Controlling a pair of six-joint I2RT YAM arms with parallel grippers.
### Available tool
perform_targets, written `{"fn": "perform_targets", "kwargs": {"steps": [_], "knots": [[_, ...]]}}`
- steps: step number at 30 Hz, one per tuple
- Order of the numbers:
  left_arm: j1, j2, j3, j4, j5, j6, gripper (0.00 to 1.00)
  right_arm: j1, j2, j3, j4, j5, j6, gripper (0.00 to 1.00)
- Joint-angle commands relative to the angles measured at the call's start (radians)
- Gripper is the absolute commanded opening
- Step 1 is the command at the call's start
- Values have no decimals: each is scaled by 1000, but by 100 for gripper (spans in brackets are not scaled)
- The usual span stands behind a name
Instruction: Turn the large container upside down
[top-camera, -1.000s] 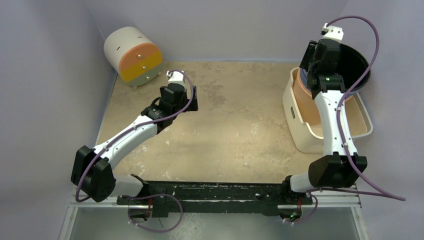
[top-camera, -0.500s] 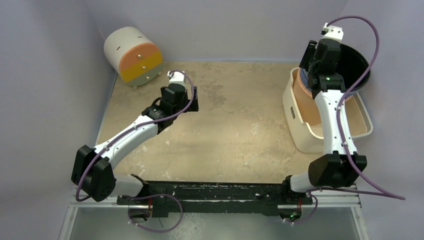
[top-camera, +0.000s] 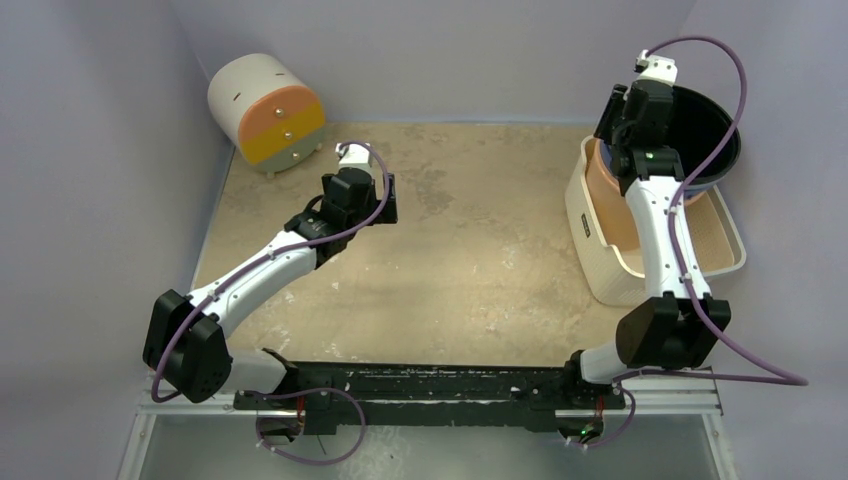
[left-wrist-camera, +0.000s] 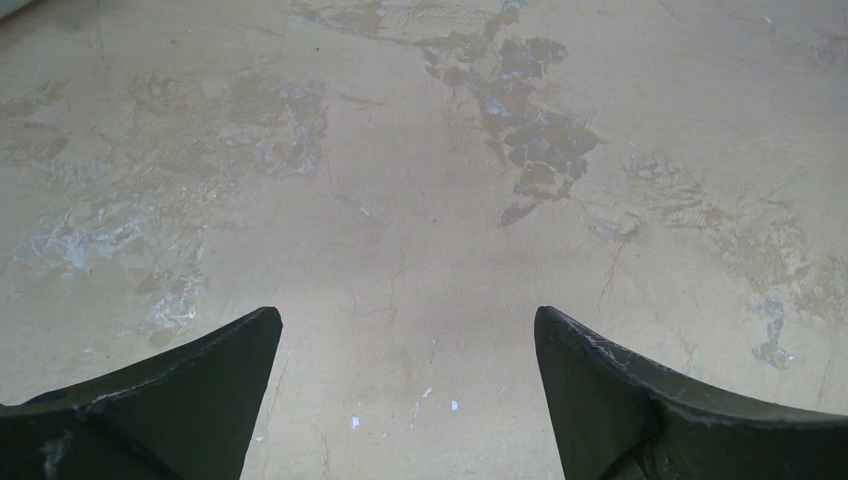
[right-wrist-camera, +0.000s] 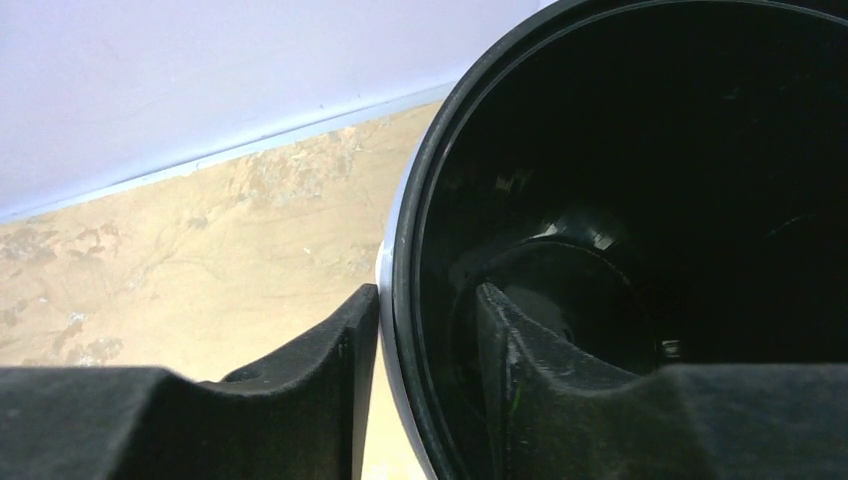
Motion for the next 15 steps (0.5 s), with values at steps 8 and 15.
{"fn": "perform_targets", "kwargs": {"steps": [8,15], "knots": [[-7,-2,-7,26,-16,-3,94,-7,-65,43,20,17,10,53],[-8,-2,-13,26,-17,-5,94,-7,-59,23,27,20,7,49]]}}
